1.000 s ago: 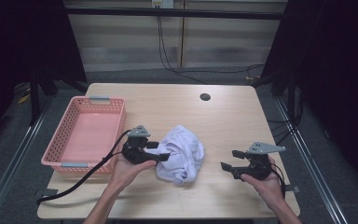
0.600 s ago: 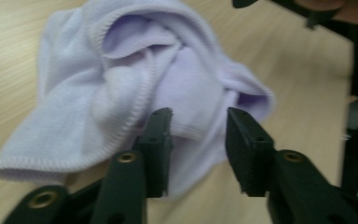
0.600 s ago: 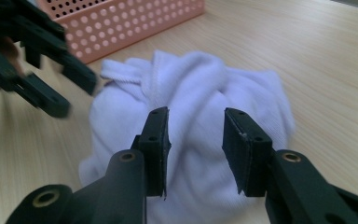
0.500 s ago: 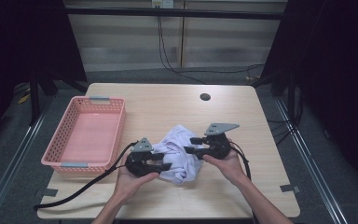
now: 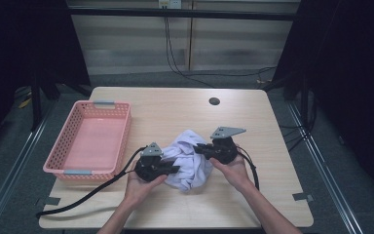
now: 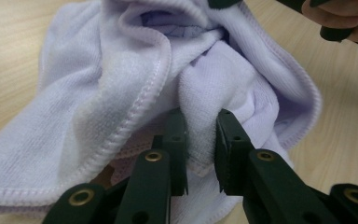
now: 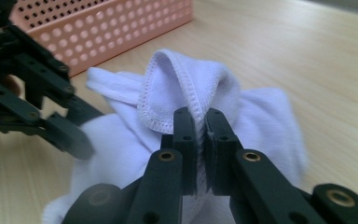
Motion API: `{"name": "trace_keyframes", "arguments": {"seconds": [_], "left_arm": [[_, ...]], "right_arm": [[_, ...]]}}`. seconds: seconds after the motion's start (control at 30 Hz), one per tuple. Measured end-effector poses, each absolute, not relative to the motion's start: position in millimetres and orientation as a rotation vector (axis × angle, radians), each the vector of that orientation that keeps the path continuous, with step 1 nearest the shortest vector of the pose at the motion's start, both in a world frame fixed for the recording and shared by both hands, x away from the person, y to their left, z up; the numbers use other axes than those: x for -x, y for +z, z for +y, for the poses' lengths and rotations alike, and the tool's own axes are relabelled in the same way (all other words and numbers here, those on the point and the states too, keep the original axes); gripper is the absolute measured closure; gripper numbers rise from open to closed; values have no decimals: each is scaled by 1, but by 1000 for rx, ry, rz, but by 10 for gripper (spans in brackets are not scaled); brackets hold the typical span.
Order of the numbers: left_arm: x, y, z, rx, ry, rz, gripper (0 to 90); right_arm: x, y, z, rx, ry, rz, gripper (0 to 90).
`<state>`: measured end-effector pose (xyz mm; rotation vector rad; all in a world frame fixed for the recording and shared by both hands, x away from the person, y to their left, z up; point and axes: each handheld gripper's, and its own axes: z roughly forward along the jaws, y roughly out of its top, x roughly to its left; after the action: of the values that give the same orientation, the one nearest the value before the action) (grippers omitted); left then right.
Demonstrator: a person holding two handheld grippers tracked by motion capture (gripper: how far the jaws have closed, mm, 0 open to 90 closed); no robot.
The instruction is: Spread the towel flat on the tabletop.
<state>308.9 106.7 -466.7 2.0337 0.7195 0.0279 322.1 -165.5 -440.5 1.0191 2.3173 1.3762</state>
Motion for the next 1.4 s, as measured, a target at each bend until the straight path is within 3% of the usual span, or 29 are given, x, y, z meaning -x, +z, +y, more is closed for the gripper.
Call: {"name": "trace_keyframes", "arguments": {"seconds": [0.23, 0.67, 0.8, 1.13, 1.33, 1.4], "left_arm": [[-305, -443, 125, -1937, 54, 708, 776], [-293, -414, 160, -1819, 120, 723, 783], [-282, -410, 171, -1778, 86, 711, 791], [-265, -421, 183, -1890, 126, 731, 845], [-262, -437, 203, -1953, 141, 850, 842], [-263, -446, 205, -1975, 97, 853, 792]], "right_arm": [[-320, -428, -220, -1136, 1408, 2175, 856], [-311, -418, -286, -1260, 1357, 2009, 858], [-304, -414, -315, -1297, 1361, 1951, 859], [-297, -435, -342, -1396, 1239, 1924, 861], [-289, -443, -367, -1462, 1174, 1886, 856], [-286, -447, -371, -1455, 1185, 1904, 793]]}}
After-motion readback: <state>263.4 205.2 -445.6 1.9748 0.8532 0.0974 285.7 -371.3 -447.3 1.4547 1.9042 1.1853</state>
